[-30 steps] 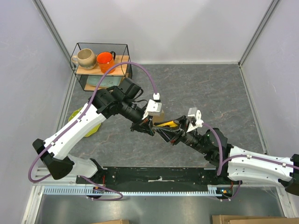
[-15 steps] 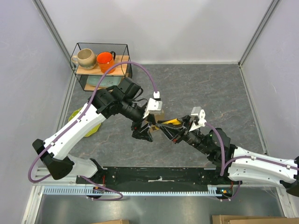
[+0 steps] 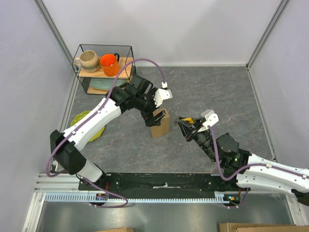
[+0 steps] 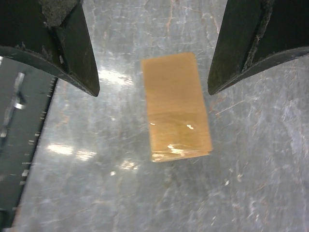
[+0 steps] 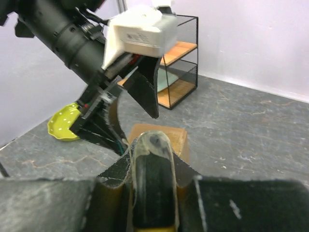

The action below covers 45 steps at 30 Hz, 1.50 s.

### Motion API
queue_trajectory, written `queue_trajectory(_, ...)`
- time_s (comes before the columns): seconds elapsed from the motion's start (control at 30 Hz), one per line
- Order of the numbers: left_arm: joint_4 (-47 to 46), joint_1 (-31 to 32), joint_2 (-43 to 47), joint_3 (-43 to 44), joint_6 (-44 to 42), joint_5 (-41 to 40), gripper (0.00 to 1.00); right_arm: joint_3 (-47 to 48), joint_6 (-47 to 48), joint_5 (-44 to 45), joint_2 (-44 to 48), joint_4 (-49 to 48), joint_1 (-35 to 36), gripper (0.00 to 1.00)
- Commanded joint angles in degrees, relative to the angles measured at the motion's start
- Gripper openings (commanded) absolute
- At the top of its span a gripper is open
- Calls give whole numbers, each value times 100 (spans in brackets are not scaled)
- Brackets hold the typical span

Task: Unpack the express box
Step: Adjust the express box at the center of the board.

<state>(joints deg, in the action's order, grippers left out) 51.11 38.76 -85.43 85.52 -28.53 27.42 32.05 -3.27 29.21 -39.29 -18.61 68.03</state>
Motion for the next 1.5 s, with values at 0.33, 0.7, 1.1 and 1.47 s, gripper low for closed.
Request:
queue_trajectory(0.33,-1332,0,-255,-474,182,-871,99,-94,46,366,185,60,17,0)
queue_trajectory(0.7,-1341,-35,-536,-720,-12,-694,99,-138,116,506,132,-46,26,0)
queue_trajectory(1.1,-252,-1151,-1993,201,-196,1395,39,-190,518,708,-518,-669,26,0)
queue_trajectory(1.47,680,-1486,-2935,607,-1040,2303,14,-296,1716,912,-2617,-3516,-245,0)
